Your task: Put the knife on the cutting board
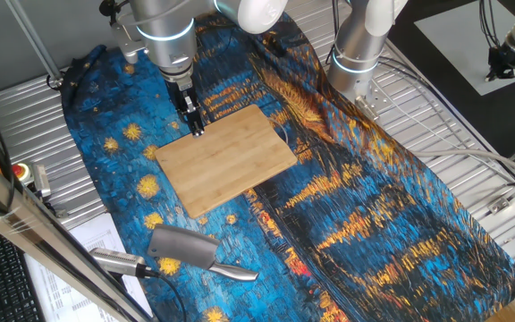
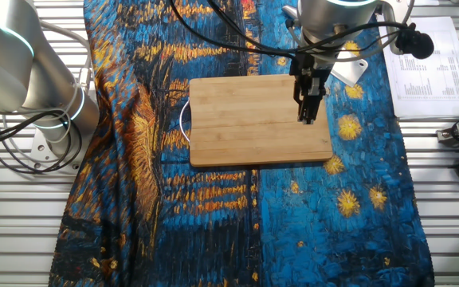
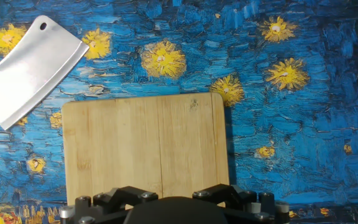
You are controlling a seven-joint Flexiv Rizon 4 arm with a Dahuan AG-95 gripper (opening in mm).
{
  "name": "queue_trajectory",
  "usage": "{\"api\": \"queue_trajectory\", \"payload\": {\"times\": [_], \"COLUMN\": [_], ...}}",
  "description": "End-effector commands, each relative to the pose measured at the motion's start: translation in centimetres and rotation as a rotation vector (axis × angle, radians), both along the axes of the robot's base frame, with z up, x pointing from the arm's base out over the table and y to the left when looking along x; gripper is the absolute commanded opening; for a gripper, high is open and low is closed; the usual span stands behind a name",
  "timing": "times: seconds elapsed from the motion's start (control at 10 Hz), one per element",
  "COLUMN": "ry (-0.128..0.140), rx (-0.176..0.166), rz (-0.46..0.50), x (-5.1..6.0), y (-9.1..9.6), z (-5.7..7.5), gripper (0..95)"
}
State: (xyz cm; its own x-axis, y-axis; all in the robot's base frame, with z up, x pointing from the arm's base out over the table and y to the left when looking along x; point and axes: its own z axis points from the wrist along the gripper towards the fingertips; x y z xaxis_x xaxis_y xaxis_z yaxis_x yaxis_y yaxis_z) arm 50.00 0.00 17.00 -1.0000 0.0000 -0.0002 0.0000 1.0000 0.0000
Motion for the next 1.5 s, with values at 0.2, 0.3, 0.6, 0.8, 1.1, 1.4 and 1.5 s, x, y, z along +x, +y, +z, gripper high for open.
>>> {"api": "queue_trajectory", "payload": {"times": [0.2, 0.3, 0.6, 0.8, 1.1, 1.4, 1.5], "ry": [0.039, 0.039, 0.039, 0.039, 0.04, 0.043, 0.046], "rx": [0.007, 0.007, 0.007, 0.007, 0.011, 0.007, 0.008], "rz": [0.051, 0.051, 0.051, 0.052, 0.049, 0.037, 0.028], "x": [0.0, 0.0, 0.0, 0.0, 0.1, 0.9, 1.6], "y": [0.0, 0.0, 0.0, 0.0, 0.2, 2.1, 3.2], "z": [0.0, 0.0, 0.0, 0.0, 0.0, -0.5, -0.6], "gripper": [0.0, 0.0, 0.0, 0.0, 0.0, 0.0, 0.0]}}
